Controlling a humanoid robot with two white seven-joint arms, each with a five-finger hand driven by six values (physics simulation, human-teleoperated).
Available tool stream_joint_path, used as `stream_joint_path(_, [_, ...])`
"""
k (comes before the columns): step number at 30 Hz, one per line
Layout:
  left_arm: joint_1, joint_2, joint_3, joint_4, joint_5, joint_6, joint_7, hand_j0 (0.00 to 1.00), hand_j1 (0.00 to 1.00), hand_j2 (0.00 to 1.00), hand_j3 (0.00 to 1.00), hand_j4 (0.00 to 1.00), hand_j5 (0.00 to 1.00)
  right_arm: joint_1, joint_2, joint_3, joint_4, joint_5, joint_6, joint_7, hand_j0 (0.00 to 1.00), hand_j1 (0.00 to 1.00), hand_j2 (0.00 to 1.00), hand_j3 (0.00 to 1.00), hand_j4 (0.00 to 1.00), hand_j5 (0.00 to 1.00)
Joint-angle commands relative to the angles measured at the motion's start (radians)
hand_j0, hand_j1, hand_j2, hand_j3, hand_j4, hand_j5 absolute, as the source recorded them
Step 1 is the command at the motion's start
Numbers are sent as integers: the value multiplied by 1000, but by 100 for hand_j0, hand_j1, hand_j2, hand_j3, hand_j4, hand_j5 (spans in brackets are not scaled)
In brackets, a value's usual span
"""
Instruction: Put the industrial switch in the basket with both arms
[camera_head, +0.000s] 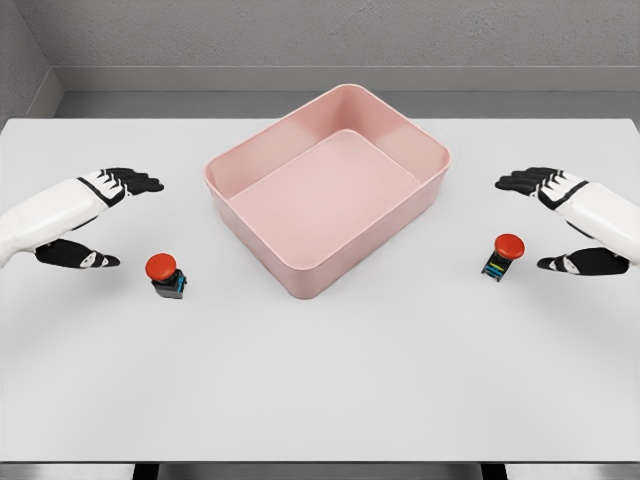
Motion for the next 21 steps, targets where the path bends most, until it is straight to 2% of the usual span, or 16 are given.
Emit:
stream_joint_path(1, [0,1,0,0,7,1,1,100,100,100,100,100,100,0,-1,6,-2,-6,3,-1,100,100,100,100,100,100])
stream_joint_path(8, [2,3,-7,1,5,1,-1,100,100,100,100,100,100,-5,-4,12,-2,-6,3,-1,100,100,100,100,100,100])
stream_joint_path(10, [6,3,-9,1,2,1,-33,100,100,100,100,100,100,-2,-16,9,-7,-6,3,-1,100,100,100,100,100,100])
stream_joint_path(19, [12,-3,-19,1,-62,1,-36,100,100,100,100,100,100,3,-114,12,-6,-4,3,-1,100,100,100,100,100,100])
stream_joint_path(21, [11,-9,-19,1,-77,1,-36,100,100,100,100,100,100,8,-117,12,-4,12,3,-1,100,100,100,100,100,100])
